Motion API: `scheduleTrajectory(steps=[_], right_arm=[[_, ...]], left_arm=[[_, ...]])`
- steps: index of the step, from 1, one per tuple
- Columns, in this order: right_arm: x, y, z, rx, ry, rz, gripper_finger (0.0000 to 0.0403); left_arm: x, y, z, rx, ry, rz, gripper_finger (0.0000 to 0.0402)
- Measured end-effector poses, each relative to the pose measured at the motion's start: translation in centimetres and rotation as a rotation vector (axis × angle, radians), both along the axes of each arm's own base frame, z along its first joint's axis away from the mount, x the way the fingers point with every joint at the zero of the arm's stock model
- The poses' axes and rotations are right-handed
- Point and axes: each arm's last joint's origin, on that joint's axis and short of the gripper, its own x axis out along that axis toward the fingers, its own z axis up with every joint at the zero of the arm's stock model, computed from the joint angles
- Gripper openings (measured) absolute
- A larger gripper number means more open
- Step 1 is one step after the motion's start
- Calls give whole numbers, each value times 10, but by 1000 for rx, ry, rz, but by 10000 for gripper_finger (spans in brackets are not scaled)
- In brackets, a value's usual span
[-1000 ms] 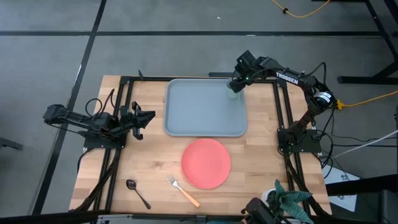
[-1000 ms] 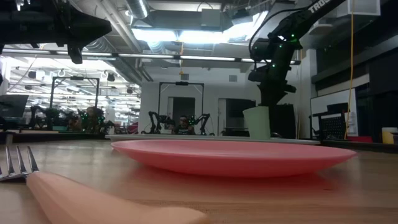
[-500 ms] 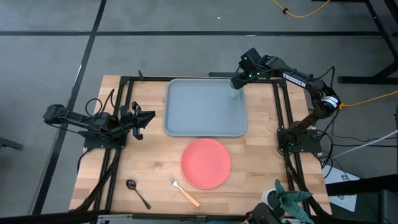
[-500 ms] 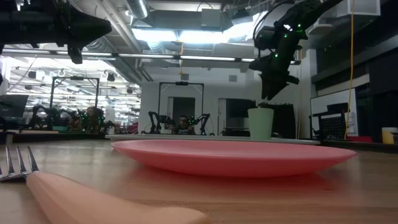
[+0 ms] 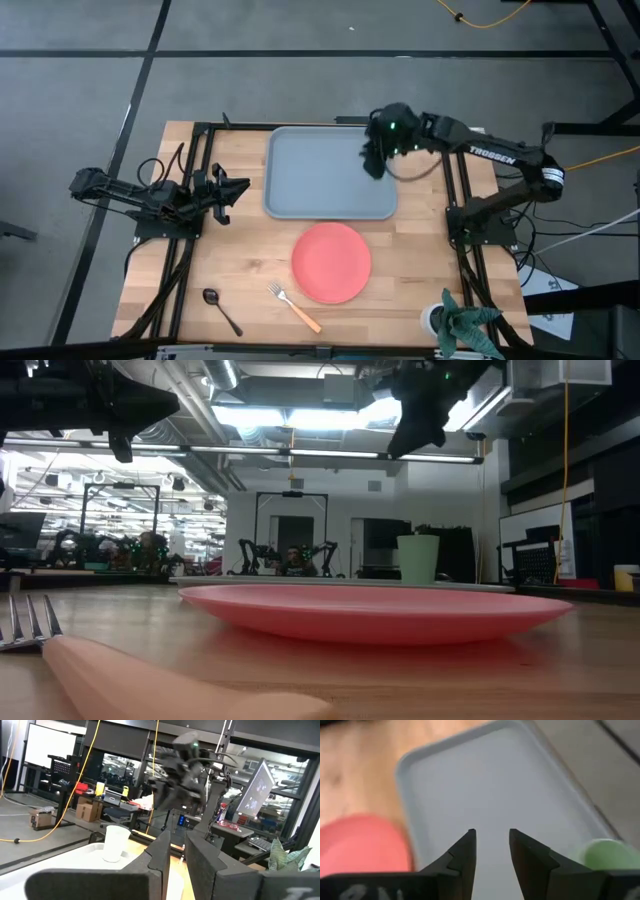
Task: Pick and place plate/cup/fork/spoon on tray
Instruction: Put the orange plate on the blue tray on the bottom left of the green cup
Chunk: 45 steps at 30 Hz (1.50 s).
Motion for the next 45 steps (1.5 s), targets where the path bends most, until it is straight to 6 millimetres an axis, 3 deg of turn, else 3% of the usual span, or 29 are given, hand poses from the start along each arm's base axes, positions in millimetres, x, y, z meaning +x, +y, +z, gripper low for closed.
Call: scheduleTrajectory(steps=[7,14,18,27,34,45], right_arm=[[10,48,-23,32,113,176,121],[11,83,-48,99,152,343,121],[9,96,-59,128,177,390,121],[4,120,-93,239,193,310,121],[-1,135,-123,254,146,406,121],[-16,133,-160,490,136,-30,121]], left_arm=[[0,0,0,0,0,0,51],[0,0,0,0,0,0,51],[0,0,0,0,0,0,51],[0,0,-1,-1,7,-5,51],[0,0,-1,-22,5,-11,51],[1,-1,-3,-39,16,-42,51]])
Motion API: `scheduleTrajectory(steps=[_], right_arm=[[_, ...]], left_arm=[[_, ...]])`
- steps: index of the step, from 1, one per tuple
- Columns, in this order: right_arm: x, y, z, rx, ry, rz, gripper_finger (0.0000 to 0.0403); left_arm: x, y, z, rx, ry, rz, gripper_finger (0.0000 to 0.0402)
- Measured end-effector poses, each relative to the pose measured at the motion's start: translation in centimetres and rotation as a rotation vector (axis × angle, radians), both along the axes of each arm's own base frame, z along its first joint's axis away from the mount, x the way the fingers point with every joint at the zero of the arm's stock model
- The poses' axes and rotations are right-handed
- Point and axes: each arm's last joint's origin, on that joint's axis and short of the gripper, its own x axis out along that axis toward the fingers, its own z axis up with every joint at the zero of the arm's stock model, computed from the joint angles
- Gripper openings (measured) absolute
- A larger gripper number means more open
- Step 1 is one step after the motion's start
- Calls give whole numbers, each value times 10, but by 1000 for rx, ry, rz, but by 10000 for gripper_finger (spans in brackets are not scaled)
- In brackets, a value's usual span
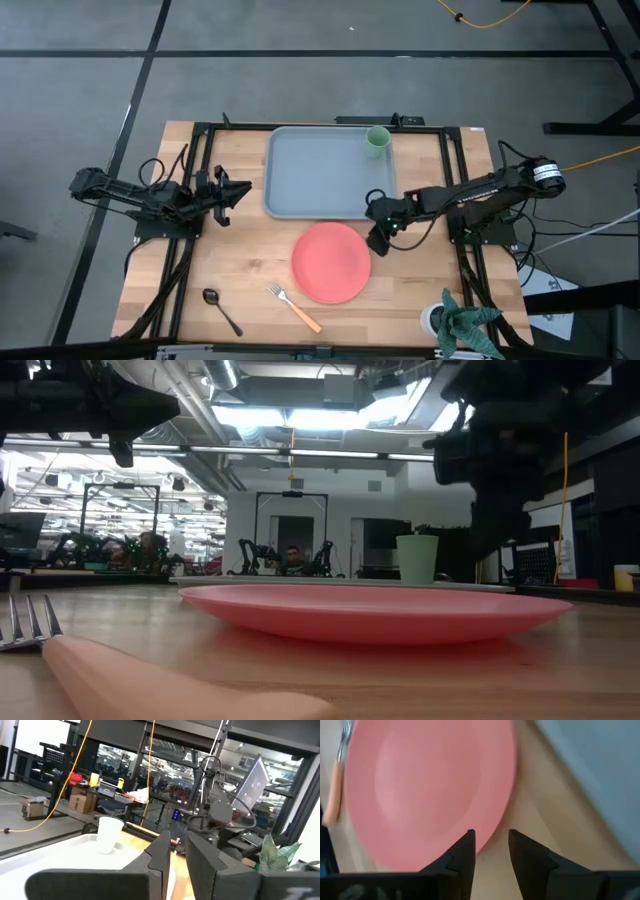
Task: Pick and place plate/cup/fork/spoon on tray
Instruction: Put the orange plate on the blue tray on the bottom left of the green cup
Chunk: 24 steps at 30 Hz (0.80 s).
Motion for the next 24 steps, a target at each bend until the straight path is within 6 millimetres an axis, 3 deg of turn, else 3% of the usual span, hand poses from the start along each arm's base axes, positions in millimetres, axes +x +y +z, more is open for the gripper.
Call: scheduleTrajectory(steps=[24], right_arm=[[18,0,-42,70,45,-84,121]], left_arm=[[0,0,0,28,13,22,51]])
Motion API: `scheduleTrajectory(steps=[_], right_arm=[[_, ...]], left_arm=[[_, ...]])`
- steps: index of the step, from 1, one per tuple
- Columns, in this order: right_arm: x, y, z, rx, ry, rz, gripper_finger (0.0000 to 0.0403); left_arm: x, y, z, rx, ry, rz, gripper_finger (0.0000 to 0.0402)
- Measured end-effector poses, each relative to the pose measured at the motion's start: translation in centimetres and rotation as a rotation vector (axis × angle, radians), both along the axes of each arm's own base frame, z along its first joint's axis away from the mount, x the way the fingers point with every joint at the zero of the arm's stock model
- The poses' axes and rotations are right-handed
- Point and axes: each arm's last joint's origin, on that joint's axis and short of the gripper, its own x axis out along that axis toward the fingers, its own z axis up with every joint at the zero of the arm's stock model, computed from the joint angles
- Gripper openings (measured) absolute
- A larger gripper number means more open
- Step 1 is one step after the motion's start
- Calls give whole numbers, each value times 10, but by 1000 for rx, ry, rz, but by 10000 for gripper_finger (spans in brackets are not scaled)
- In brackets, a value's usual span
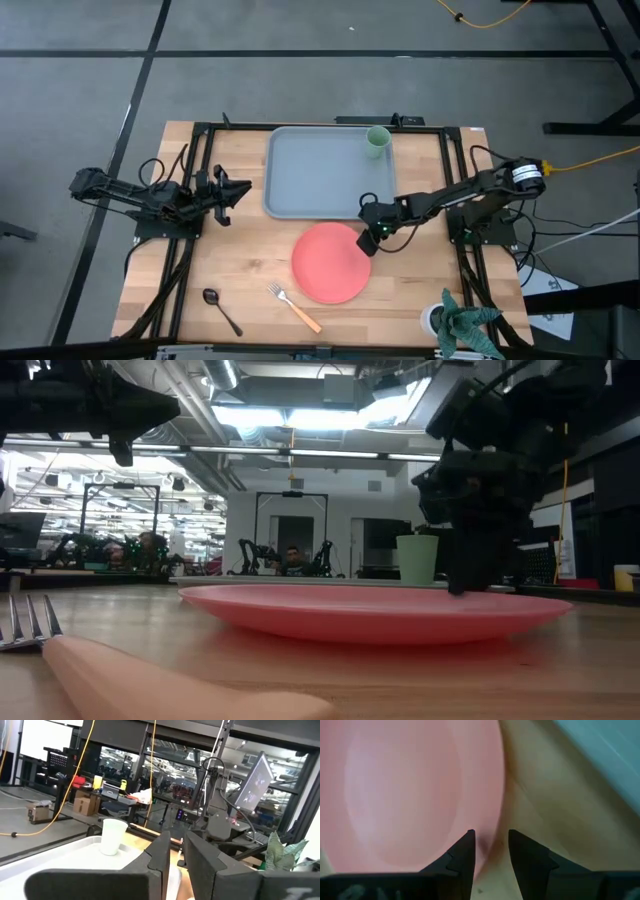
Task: Pick and place plate/cup/fork/spoon on tray
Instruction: Put the orange plate on the blue tray on the bottom left of the green cup
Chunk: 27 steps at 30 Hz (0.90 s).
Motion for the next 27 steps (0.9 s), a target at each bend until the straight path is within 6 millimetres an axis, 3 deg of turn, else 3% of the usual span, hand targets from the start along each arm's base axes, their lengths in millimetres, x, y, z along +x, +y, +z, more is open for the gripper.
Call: scheduleTrajectory(steps=[9,15,18,27], right_arm=[[15,3,-5,76,-107,-24,112],[17,4,-10,144,-84,-32,20],[18,4,-9,133,-93,-40,8],[20,-12,18,81,-225,-93,3]], left_arm=[[0,1,0,-6,1,18,51],[0,0,0,-5,2,17,51],[0,1,0,-5,2,18,51],[0,1,0,-5,3,17,51]])
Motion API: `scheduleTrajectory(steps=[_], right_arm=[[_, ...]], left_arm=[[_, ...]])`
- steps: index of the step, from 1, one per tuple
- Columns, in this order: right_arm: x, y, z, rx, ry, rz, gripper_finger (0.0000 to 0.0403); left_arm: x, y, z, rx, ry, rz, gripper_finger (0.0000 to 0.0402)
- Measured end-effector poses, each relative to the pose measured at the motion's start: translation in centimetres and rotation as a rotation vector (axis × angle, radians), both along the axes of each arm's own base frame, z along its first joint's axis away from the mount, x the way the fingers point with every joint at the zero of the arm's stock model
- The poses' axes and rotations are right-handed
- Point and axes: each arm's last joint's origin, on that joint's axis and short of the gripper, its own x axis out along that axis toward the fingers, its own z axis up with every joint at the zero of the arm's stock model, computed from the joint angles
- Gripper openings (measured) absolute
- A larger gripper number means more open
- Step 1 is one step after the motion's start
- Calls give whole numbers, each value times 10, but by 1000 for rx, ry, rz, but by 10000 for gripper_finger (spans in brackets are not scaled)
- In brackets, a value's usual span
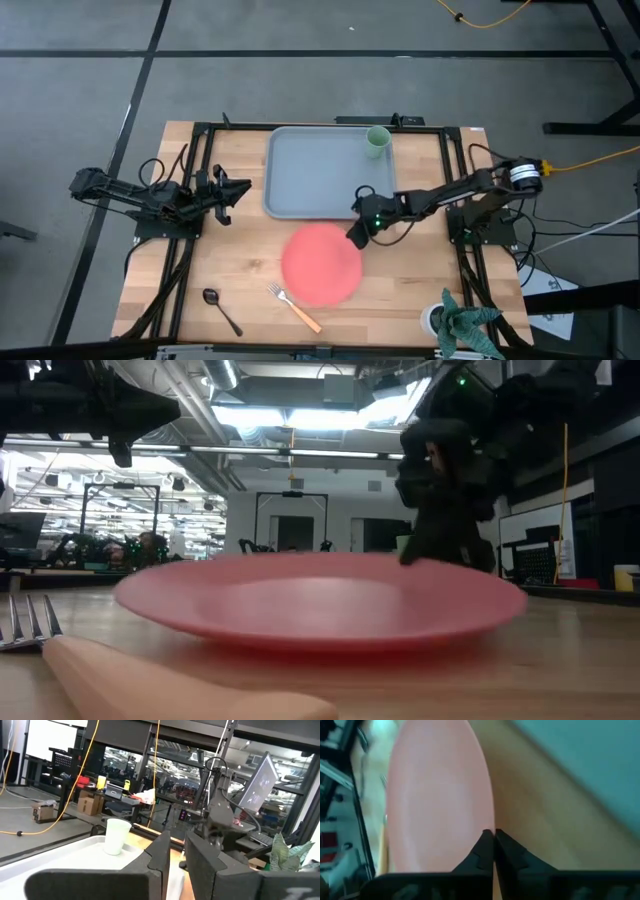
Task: Pick and place plate/cup/fork/spoon on tray
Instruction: Put the orange plate on the blue tray on the bottom left of the green cup
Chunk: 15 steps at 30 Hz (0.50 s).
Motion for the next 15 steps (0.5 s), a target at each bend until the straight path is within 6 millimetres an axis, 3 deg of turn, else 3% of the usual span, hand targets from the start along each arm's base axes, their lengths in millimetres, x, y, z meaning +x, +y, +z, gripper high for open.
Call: scheduleTrajectory(steps=[7,15], right_arm=[[-7,-28,31,-27,-117,-91,2],[-26,-86,62,-38,-237,-294,1]], left_arm=[[0,0,0,0,2,-1,51],[0,0,0,0,2,-1,51]])
